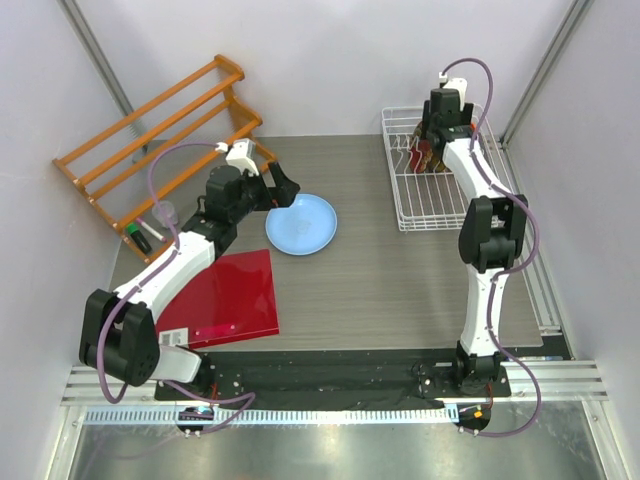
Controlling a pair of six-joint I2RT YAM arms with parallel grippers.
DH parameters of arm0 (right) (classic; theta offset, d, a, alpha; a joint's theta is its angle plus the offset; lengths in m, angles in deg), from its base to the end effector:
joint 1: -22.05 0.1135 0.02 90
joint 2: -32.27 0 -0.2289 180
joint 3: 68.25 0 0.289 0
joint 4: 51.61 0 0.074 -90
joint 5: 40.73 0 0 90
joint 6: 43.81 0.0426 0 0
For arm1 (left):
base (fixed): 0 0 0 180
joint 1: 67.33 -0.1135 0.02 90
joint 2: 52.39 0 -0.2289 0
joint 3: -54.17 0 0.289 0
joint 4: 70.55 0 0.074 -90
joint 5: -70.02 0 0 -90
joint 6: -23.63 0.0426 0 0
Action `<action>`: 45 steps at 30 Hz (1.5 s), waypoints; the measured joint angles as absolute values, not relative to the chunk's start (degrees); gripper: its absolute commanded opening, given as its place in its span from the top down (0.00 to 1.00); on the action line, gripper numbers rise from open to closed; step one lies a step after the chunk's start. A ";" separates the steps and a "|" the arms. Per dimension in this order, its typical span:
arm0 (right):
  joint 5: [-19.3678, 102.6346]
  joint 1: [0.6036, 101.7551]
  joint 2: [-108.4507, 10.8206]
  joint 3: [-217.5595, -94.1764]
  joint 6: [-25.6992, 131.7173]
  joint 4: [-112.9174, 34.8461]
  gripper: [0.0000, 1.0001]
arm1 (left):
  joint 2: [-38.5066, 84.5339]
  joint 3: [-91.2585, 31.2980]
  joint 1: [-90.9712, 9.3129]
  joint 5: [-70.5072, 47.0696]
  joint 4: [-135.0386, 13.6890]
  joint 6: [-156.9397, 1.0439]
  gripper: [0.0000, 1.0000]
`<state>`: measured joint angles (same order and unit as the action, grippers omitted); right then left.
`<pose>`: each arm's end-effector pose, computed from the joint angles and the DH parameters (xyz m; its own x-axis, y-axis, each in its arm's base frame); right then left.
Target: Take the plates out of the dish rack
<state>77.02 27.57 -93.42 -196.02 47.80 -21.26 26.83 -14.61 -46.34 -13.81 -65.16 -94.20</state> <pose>0.5401 0.0323 0.2570 -0.4622 -0.0197 -0.8866 0.3362 0.9212 -0.1957 0.3469 -0.1380 0.2543 -0.4366 -0.3296 -0.8371 0.2814 0.8337 -0.4751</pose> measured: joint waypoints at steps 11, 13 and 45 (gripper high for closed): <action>75.71 27.57 -96.05 -198.10 47.30 -19.77 0.44 | 28.16 -14.61 -46.34 -12.38 -65.99 -94.40 0.01; 75.34 27.57 -96.40 -198.12 47.21 -19.62 0.46 | 28.53 -14.61 -46.34 -12.38 -66.08 -94.42 0.01; 81.42 31.77 -99.13 -199.91 41.13 -18.18 0.99 | 31.46 -14.61 -46.34 -14.50 -66.60 -94.29 0.00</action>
<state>81.42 31.77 -99.13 -199.91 41.13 -18.18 31.46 -14.61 -46.34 -14.50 -66.60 -94.29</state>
